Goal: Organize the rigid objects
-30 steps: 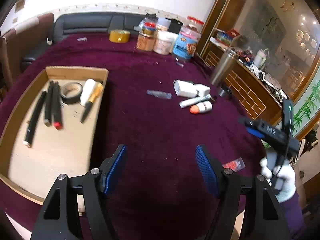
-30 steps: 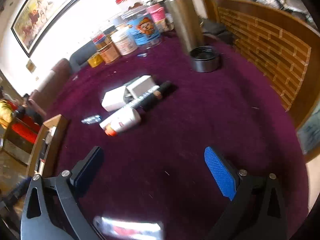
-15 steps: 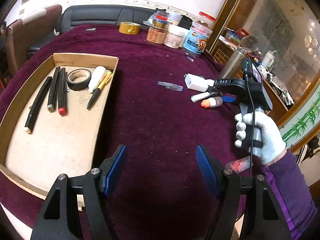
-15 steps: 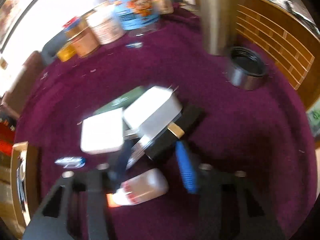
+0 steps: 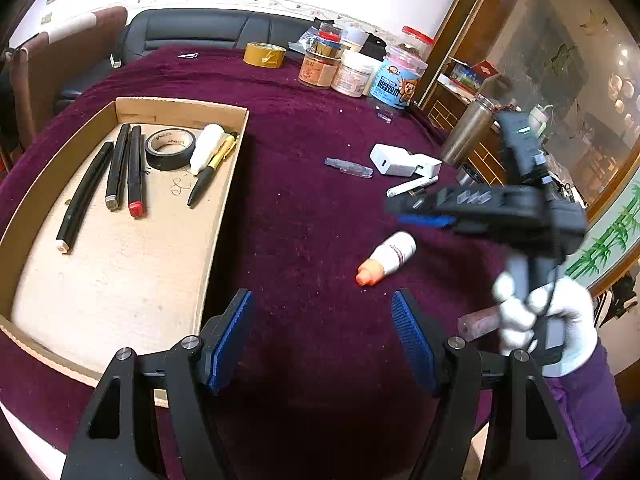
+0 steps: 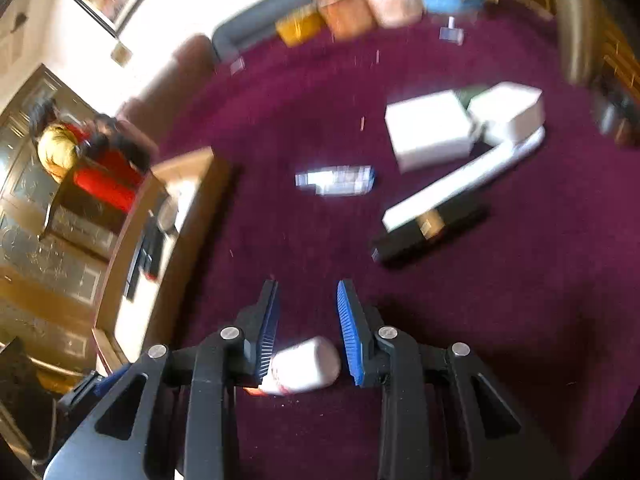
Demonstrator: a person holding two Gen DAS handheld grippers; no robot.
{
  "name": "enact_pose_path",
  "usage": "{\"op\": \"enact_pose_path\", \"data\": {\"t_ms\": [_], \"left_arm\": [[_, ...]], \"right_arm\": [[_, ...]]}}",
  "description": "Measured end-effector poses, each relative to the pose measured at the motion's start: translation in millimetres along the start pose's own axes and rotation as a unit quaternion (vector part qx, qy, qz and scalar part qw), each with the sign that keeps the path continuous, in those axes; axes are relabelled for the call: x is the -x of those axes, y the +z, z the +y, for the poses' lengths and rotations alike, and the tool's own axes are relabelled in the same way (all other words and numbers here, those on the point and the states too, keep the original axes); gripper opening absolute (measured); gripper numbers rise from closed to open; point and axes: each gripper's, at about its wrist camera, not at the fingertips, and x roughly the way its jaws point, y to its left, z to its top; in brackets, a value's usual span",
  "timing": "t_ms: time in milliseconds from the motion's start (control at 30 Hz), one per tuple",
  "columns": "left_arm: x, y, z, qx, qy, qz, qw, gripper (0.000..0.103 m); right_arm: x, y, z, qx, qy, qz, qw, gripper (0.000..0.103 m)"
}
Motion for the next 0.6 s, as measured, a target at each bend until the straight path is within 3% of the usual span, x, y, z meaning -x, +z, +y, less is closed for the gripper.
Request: {"op": "enact_pose_path", "data": {"t_ms": [100, 233, 333, 433, 500, 600], "left_arm": [[-4, -1, -9, -0.021, 0.0, 0.006, 0.9998, 0.065], [-17, -2, -39, -0.095, 0.011, 0.018, 0.9952, 0.065], [-32, 0, -69, -0.175, 0.022, 0.02, 0.9842, 0.065], [-58, 5, -94, -0.263, 0.06, 0.013, 0.963, 0.065], [-83, 10, -102, -0.294, 0.066, 0.032, 0.9529, 0.065], [-113, 11, -104, -0.303, 0.051, 0.071, 0.949, 0.062]], "right_arm": [[29, 1, -14, 0.002, -0.03, -0.04, 0.999, 0.031], [60, -13, -42, -0.007, -0.051, -0.058, 0.997, 0.031], [76, -26, -62, 0.0, -0.064, -0.055, 0.996, 0.032], [93, -48, -73, 0.016, -0.061, -0.038, 0.997, 0.032], [94, -61, -70, 0.034, -0.051, -0.025, 0.998, 0.032], [92, -75, -66, 0.07, -0.038, 0.0, 0.997, 0.032]]}}
